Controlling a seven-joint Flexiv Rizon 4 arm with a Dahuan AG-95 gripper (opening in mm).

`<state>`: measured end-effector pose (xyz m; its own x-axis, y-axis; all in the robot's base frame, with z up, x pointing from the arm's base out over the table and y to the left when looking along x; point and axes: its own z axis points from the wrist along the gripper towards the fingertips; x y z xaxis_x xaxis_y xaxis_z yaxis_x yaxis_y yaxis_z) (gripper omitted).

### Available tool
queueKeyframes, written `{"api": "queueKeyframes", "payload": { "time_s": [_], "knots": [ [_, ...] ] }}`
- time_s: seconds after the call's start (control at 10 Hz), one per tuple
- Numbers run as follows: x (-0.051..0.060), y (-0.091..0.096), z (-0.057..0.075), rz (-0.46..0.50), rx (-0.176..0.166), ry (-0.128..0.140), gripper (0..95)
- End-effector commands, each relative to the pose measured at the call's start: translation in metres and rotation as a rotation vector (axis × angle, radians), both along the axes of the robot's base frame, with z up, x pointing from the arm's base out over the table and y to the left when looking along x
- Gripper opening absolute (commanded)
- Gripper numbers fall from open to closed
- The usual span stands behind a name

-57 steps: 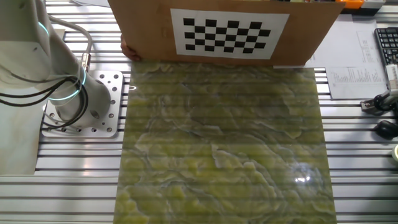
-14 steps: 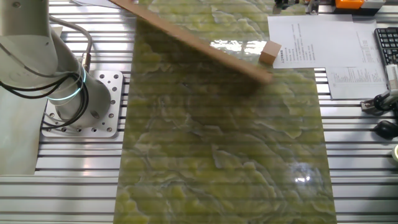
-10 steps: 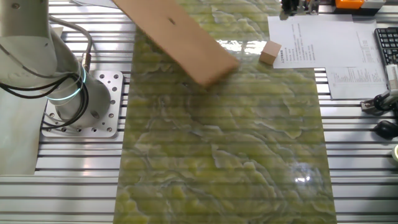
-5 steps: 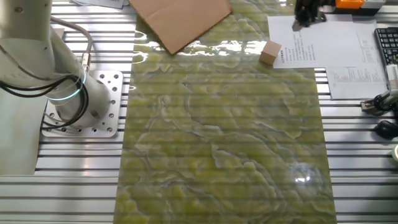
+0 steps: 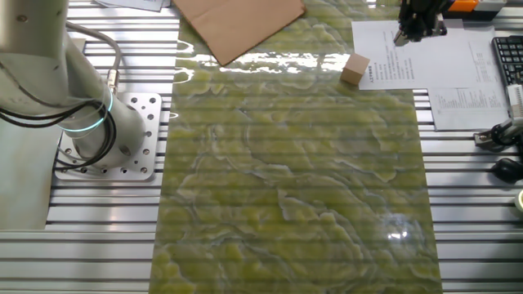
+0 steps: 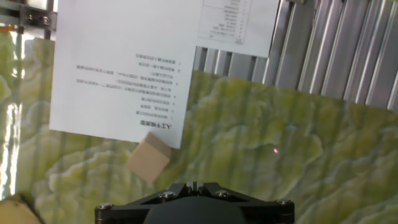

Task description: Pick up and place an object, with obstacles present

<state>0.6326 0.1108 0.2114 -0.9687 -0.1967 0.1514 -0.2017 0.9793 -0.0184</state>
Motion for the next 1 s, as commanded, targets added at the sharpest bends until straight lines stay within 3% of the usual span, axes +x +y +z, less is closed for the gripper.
{"api": "queueKeyframes", "payload": {
  "time_s": [0.1,0.3,0.4,0.5,0.6,1.0],
  "knots": [
    [-0.0071,-0.0062,-0.0044,0.013,0.038,-0.066,0.0],
    [-0.0119,-0.0149,-0.0098,0.051,0.05,-0.092,0.0],
    [-0.0131,-0.0148,-0.01,0.045,0.026,-0.073,0.0],
    [-0.0131,-0.0148,-0.01,0.045,0.026,-0.073,0.0],
    [-0.0134,-0.0125,-0.0103,0.028,-0.038,-0.083,0.0],
    [-0.0134,-0.0119,-0.0058,0.019,-0.035,-0.086,0.0]
  ]
}}
